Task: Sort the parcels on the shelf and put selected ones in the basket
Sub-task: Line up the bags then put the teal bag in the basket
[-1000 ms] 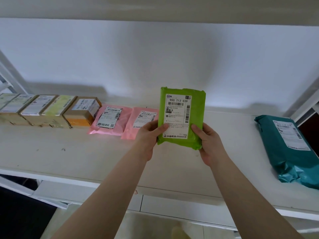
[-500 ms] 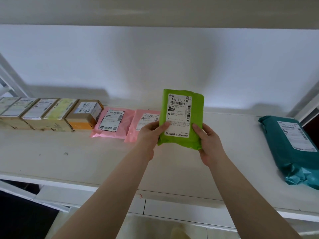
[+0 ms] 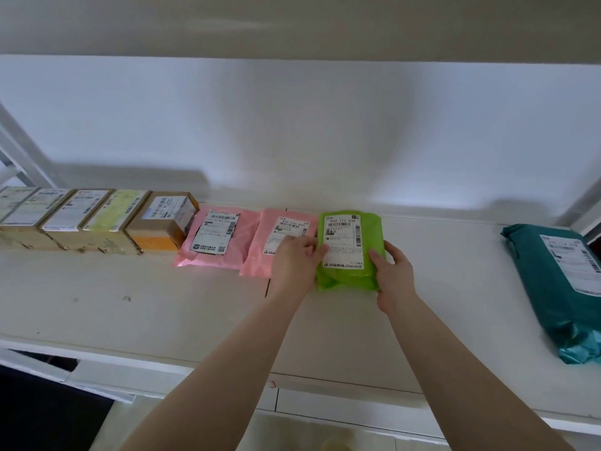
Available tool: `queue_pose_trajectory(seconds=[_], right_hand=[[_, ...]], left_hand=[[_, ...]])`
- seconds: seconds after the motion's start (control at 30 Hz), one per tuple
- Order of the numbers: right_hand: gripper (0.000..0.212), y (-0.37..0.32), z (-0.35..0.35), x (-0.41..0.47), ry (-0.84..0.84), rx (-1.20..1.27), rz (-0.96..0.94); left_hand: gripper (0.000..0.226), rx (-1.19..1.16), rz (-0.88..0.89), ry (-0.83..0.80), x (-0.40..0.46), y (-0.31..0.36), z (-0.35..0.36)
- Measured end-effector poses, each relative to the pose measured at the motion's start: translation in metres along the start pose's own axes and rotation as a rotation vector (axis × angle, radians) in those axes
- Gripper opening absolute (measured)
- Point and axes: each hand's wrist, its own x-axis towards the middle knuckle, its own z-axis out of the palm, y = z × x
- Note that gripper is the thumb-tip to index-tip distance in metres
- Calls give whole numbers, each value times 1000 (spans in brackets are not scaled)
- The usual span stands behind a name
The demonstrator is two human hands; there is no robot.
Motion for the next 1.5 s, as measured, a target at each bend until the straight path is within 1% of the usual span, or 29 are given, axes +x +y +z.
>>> queue_pose_trajectory(seconds=[0.1,0.2,0.3,0.37,0.43,0.47,0.57,0.63,0.83,0.97,1.2,1.5], right_hand=[[51,6,0,10,22,-66,-1],[51,10,1,17,47,-179,-52],[58,13,0,21,92,-366,-134],[65,13,1,18,83,-489,-191],[80,18,2,20,75,-585,-224],[83,21,2,22,62,-628,-231],[70,21,5,21,19,-754,-250],[68,22,4,22,28,-793,-261],[69,25,1,29,20,-809,-261],[68,26,-2,30,24,-765,-258],[68,30,-5,32,-2,-713,-264],[73,22,-13,29,-7,-729,-275]], left_hand=[[38,306,32,89,6,-4,4],[46,459,64,139,7,-6,7],[57,520,104,144,6,-12,12],[62,564,81,120,7,-18,14],[63,578,34,67,9,-22,17],[63,575,20,45,9,-23,17],[61,578,11,37,5,-21,19],[61,569,-9,36,3,-18,20],[63,537,-52,38,3,-13,20],[64,517,-48,66,3,-12,22],[73,529,-69,78,2,-6,23],[67,486,-69,91,-2,5,28]])
